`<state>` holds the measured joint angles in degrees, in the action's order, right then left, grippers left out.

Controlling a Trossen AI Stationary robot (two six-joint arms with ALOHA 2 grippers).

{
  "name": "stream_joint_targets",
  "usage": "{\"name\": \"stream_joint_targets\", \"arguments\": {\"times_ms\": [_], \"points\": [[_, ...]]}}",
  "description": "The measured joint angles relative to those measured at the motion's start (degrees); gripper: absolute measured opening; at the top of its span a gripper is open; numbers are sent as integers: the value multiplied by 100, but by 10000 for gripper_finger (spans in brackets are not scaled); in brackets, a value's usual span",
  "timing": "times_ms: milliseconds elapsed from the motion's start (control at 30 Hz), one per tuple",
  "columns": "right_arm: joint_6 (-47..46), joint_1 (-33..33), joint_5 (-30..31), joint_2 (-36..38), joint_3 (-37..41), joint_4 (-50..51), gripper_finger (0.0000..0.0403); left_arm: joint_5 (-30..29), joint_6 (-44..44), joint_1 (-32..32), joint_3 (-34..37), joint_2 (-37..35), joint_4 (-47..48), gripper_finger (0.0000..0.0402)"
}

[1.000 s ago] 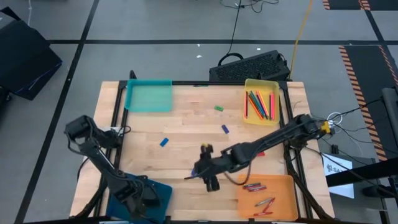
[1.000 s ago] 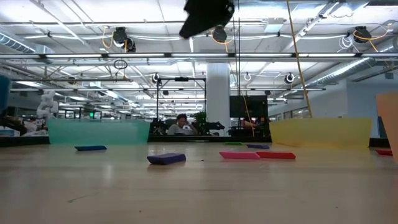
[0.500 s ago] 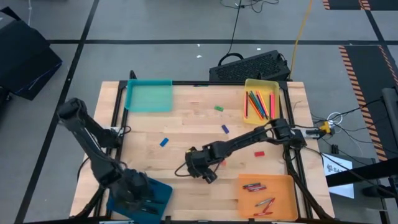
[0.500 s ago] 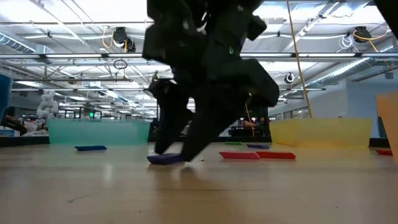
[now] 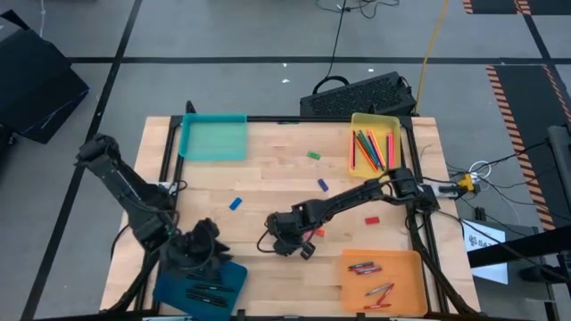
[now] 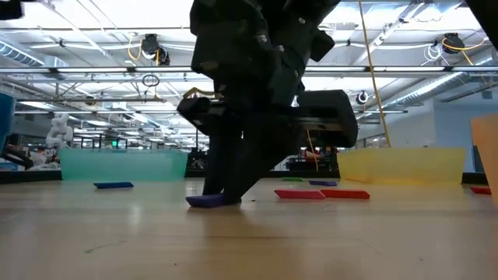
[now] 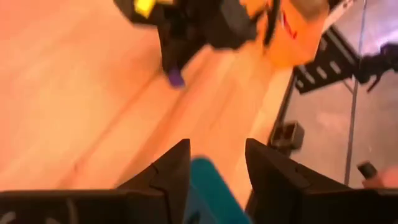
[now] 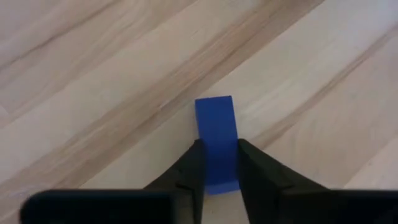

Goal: Sort crayons/erasers/pens/pencils in bins
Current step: Put the violet eraser into the light blue bin

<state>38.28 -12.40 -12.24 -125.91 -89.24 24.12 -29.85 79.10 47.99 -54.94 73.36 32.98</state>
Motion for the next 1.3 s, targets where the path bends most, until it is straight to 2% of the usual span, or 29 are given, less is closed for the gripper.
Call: {"name": "stream_joint_targets", "arguments": {"times_ms": [100,200,467,633,800,967,1167,1300], "points": [[-131,-80,64,97,8,7,46,72,-410,-420,0,-14,-296,166],[-398,-207,273,379,46,126,39,425,-756,-842,0,-70,-572,195],[-773,-582,1590,2139,27,571,44,925,-1088,-1882,-2,-148,-1765,278],[-1070,-603,2526,3178,31,616,42,773,-1132,-2410,-2,-149,-2581,293],[-1095,-337,3327,3836,77,641,42,849,-1138,-3068,-2,-149,-3292,294],[-1106,125,3489,4228,71,610,42,1479,-1640,-3926,-2,-149,-3708,294],[-1028,802,3472,4205,77,675,41,2413,-2394,-4874,-2,-149,-4065,294],[-1033,1205,3454,4162,75,682,41,2611,-2590,-5388,-2,-149,-4062,294]]}}
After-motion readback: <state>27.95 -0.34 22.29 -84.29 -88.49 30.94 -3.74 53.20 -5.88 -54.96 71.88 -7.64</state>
